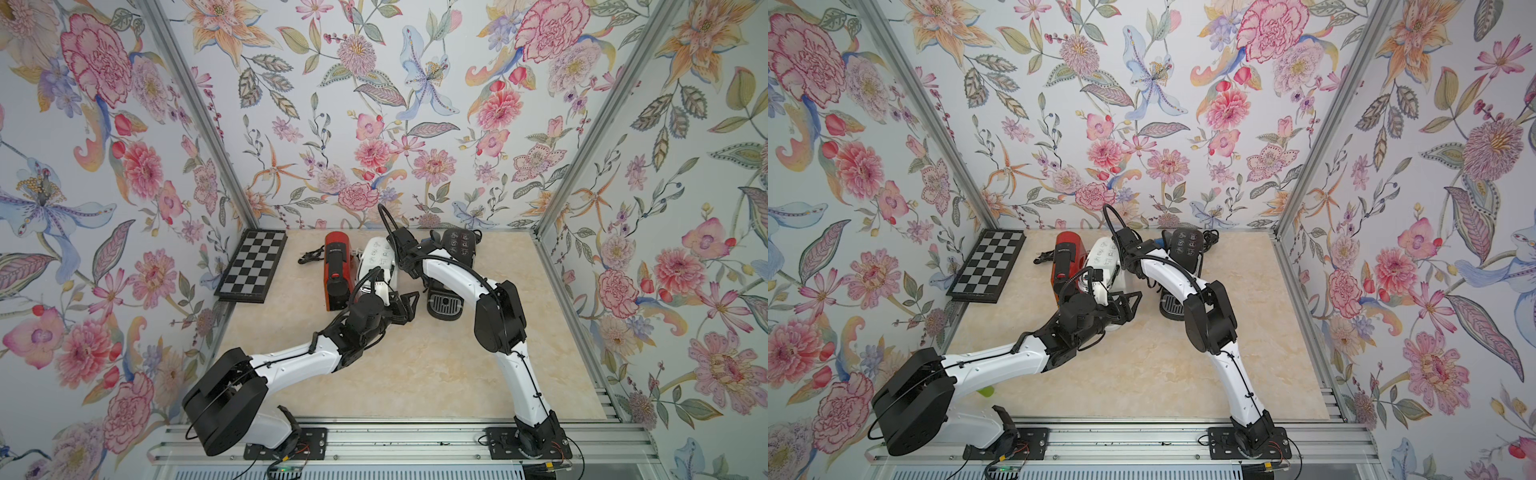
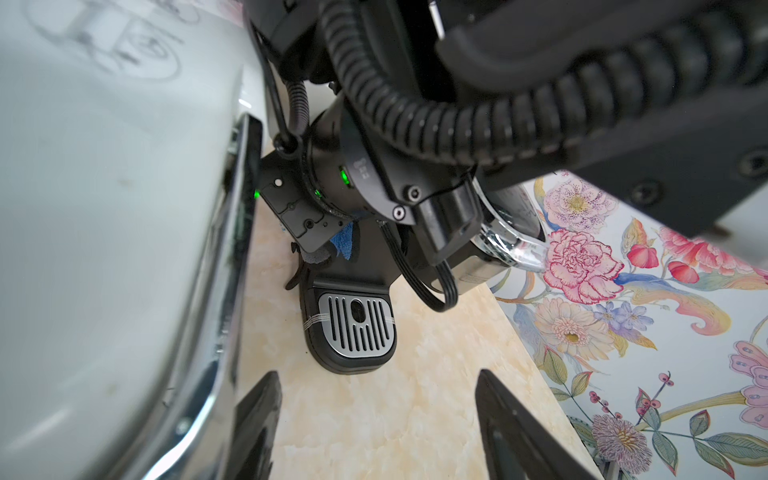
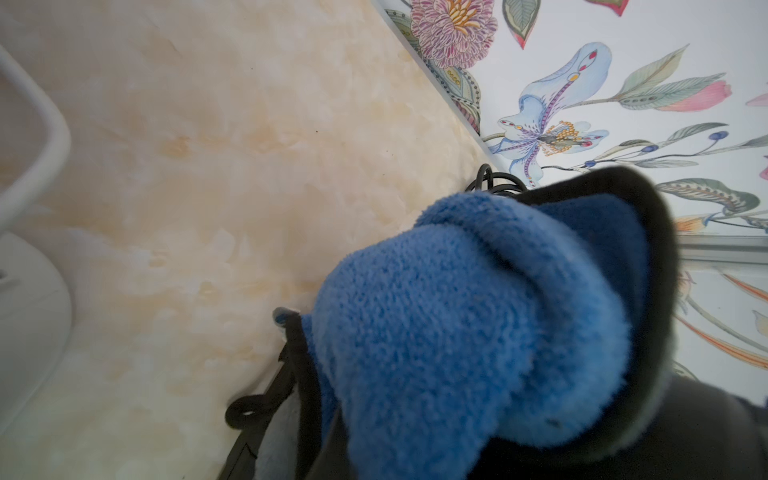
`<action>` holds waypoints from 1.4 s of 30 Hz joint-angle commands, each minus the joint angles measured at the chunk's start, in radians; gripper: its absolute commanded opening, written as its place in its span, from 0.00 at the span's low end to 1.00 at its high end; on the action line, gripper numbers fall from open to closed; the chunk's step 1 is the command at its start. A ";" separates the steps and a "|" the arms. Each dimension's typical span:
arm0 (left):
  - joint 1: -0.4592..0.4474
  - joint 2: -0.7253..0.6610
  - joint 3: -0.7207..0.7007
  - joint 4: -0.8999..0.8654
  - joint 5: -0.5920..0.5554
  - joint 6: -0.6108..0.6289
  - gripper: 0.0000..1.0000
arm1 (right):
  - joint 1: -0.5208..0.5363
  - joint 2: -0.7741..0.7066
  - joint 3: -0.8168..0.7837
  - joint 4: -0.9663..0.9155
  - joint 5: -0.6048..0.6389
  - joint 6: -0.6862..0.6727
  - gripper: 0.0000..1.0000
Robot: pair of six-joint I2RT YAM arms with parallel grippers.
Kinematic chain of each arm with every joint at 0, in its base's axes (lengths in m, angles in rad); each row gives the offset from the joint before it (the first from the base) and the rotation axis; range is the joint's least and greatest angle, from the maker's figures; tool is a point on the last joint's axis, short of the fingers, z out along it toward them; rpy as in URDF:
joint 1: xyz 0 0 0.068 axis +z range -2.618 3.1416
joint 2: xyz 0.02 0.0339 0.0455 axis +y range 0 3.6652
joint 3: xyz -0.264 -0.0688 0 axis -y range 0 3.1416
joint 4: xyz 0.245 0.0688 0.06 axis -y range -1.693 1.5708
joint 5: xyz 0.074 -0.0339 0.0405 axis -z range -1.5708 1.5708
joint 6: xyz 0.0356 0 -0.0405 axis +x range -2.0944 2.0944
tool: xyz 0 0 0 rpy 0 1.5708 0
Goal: Wipe the surface of a coffee machine
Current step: Wipe the dirt from the surface of the coffee machine.
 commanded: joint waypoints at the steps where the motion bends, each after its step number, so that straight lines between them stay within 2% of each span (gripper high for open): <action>1: 0.017 -0.027 -0.008 0.024 -0.040 -0.006 0.74 | 0.007 0.053 -0.071 -0.112 -0.054 0.045 0.01; 7: 0.017 -0.039 -0.014 0.019 -0.044 -0.007 0.74 | -0.001 0.057 -0.078 -0.113 -0.101 0.042 0.01; 11: 0.017 -0.046 -0.016 0.016 -0.049 -0.005 0.74 | -0.002 0.009 -0.056 -0.113 -0.102 0.032 0.01; 22: 0.017 -0.032 -0.005 0.025 -0.039 -0.006 0.75 | -0.008 -0.106 0.094 -0.115 0.074 -0.081 0.01; 32: 0.017 -0.021 0.004 0.025 -0.031 -0.007 0.75 | -0.008 -0.145 0.184 -0.116 0.075 -0.088 0.02; 42: 0.017 -0.032 -0.008 0.024 -0.038 -0.008 0.75 | -0.008 -0.079 0.065 -0.118 0.037 -0.048 0.02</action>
